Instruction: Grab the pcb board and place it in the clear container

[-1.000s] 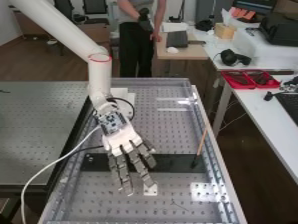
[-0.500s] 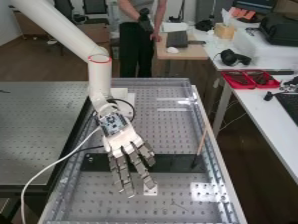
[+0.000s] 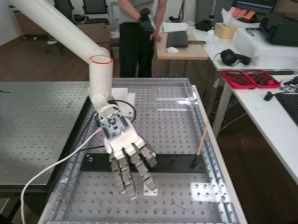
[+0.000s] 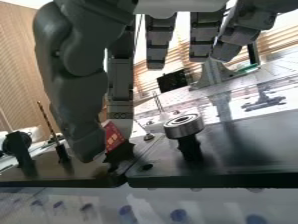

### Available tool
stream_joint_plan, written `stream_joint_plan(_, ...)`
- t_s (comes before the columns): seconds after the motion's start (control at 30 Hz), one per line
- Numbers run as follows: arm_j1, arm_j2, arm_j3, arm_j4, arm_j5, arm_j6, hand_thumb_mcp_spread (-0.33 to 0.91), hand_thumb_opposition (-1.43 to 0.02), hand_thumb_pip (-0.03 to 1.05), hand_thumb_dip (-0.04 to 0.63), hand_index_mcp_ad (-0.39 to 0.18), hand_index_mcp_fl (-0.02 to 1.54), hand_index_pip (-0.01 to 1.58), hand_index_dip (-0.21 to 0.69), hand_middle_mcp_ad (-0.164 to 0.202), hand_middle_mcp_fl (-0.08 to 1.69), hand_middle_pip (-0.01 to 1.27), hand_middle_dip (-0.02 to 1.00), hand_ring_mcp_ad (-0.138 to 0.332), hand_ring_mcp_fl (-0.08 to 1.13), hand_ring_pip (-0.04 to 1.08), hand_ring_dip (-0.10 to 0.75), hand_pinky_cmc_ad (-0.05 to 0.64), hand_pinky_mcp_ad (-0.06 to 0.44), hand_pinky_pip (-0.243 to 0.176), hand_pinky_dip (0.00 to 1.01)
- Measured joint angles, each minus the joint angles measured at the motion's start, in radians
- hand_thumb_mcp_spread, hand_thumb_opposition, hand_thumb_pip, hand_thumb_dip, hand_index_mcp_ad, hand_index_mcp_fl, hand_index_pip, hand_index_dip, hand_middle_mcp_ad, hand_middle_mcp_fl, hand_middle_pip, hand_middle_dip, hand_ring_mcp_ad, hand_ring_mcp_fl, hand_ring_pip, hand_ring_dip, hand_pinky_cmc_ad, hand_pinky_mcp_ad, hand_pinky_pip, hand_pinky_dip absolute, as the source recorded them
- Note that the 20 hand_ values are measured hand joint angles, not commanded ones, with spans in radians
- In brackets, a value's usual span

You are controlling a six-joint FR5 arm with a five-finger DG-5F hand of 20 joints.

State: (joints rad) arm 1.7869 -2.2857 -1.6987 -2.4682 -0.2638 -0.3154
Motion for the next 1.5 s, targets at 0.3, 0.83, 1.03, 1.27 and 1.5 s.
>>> stream_joint_plan(0.3,-0.004,0.002,-0.002,0.018,-0.004,-0.019,0.64,-0.85,0.37,0.208,-0.187,0.59,1.10,0.372,0.009,0.06,0.14,0.14,0.187,0.04,0.09,-0.002,0.260,0.152,-0.075,0.18)
stream_joint_plan(0.83,0.000,0.051,-0.043,0.140,-0.007,-0.134,0.65,-0.90,0.37,0.204,-0.187,0.63,1.09,0.379,0.009,0.10,0.14,0.14,0.187,0.04,0.09,-0.002,0.265,0.152,-0.075,0.18)
stream_joint_plan(1.03,0.002,0.068,-0.053,0.166,-0.011,-0.160,0.65,-0.91,0.37,0.204,-0.187,0.66,1.05,0.380,0.009,0.11,0.14,0.14,0.187,0.05,0.09,0.000,0.262,0.152,-0.075,0.18)
stream_joint_plan(1.27,0.013,0.121,-0.090,0.269,-0.027,-0.272,0.65,-0.91,0.37,0.204,-0.187,0.66,1.06,0.380,0.009,0.10,0.14,0.14,0.185,0.05,0.09,-0.002,0.274,0.152,-0.075,0.18)
stream_joint_plan(1.5,0.037,0.192,-0.133,0.341,-0.073,-0.363,0.65,-0.91,0.37,0.204,-0.183,0.66,1.02,0.405,0.012,0.12,0.14,0.14,0.183,0.06,0.09,-0.002,0.276,0.152,-0.075,0.18)
